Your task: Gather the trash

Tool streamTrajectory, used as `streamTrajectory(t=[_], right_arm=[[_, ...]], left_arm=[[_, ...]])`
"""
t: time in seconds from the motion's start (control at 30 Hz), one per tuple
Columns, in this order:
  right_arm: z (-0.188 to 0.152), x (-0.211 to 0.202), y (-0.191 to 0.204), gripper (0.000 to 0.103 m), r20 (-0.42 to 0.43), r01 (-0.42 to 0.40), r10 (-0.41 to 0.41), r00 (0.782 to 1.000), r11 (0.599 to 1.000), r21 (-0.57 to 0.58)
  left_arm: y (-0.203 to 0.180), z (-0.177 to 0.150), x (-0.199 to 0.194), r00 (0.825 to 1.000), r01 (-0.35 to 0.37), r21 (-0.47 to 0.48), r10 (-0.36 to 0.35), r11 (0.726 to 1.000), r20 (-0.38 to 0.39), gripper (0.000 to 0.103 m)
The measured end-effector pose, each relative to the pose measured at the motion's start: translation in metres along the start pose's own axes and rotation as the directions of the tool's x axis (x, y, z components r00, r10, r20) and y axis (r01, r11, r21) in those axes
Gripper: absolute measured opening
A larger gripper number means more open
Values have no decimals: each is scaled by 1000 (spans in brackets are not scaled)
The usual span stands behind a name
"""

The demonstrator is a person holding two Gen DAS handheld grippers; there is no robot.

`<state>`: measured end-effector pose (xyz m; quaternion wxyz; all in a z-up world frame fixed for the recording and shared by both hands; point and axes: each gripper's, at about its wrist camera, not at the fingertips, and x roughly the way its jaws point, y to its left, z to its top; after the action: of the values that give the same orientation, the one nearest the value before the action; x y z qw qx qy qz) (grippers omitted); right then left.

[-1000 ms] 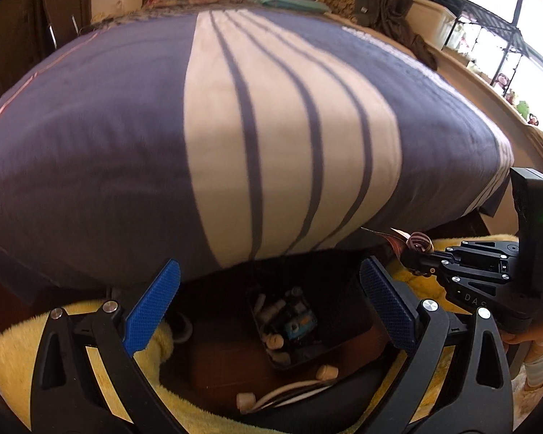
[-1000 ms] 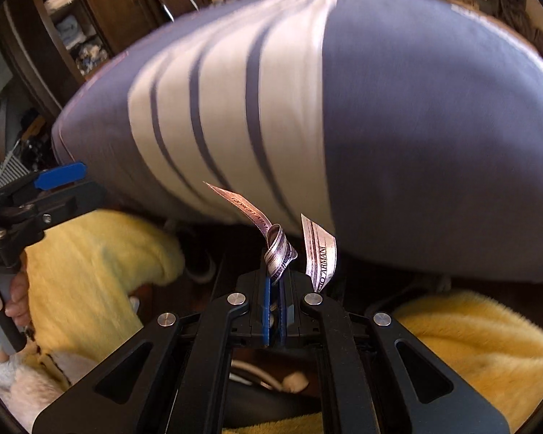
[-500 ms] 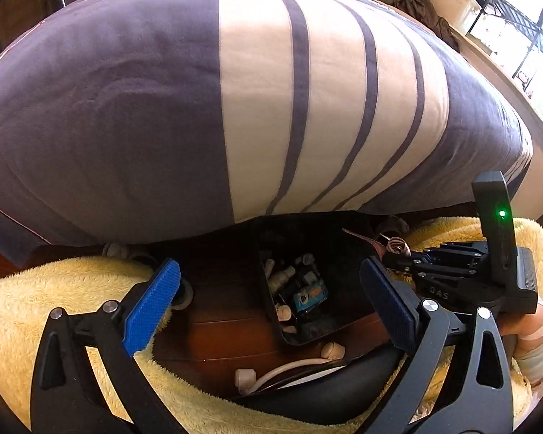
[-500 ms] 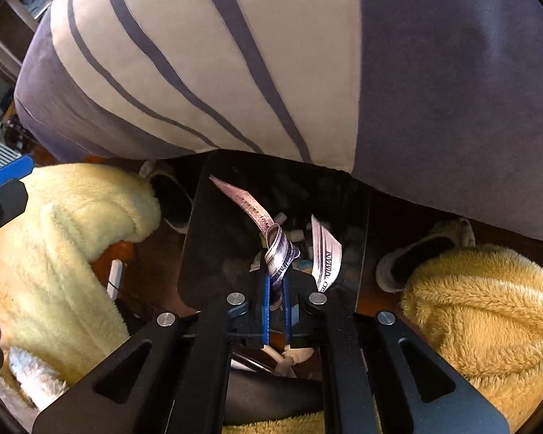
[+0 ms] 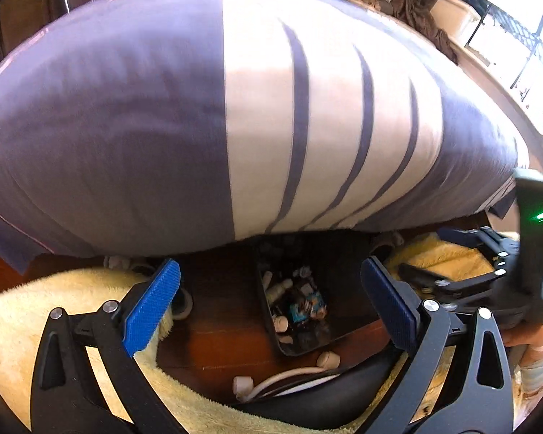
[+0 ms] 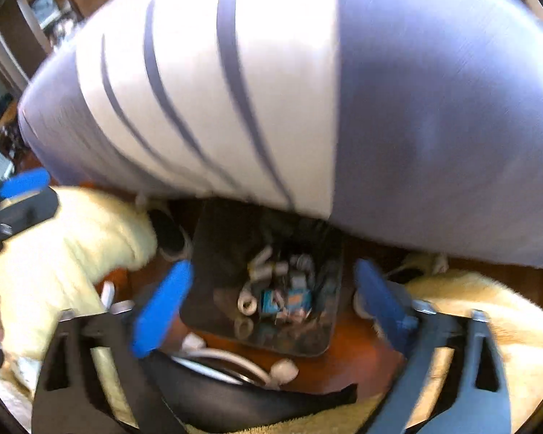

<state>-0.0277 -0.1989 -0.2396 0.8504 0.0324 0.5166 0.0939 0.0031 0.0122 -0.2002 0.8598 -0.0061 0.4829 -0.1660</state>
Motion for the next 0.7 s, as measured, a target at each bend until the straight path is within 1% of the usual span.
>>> streamTrajectory(t=[0.07, 0.17, 0.27, 0.37, 0.47, 0.5, 0.57, 0.6, 0.63, 0.67, 0.7], right_arm=[[9, -27, -5, 100, 66, 19, -20, 998, 1000, 13], [21, -68, -12, 100, 171, 51, -56, 984, 998, 33], [32, -108, -14, 100, 269, 85, -94, 959, 995, 44], [40, -145, -9, 100, 360, 134, -141, 922, 990, 45], [48, -181, -3, 100, 447, 170, -170, 878, 985, 40], [51, -194, -2, 100, 477, 176, -175, 861, 983, 45], [56, -220, 0, 100, 534, 179, -183, 825, 982, 61], [58, -228, 1, 100, 551, 181, -186, 813, 981, 65], [60, -240, 2, 100, 579, 187, -193, 792, 980, 71], [62, -247, 1, 100, 596, 191, -198, 778, 979, 76], [63, -257, 2, 100, 619, 195, -203, 758, 977, 82]], left_arm=[[-2, 7, -14, 999, -7, 2, 7, 1000, 42, 95], [-6, 19, -42, 993, -10, 7, 9, 1000, 119, 95], [-13, 31, -72, 979, -18, 23, 13, 1000, 201, 95], [-22, 45, -101, 961, -38, 41, 25, 998, 276, 95], [-30, 56, -131, 935, -47, 53, 26, 998, 353, 95], [-34, 60, -143, 922, -51, 59, 24, 997, 386, 95], [-40, 67, -159, 902, -61, 66, 27, 996, 430, 95], [-44, 71, -171, 888, -66, 71, 26, 995, 460, 95], [-48, 72, -177, 880, -67, 73, 24, 995, 475, 95], [-51, 74, -184, 870, -69, 78, 22, 995, 493, 95], [-54, 76, -192, 858, -74, 86, 20, 994, 513, 95]])
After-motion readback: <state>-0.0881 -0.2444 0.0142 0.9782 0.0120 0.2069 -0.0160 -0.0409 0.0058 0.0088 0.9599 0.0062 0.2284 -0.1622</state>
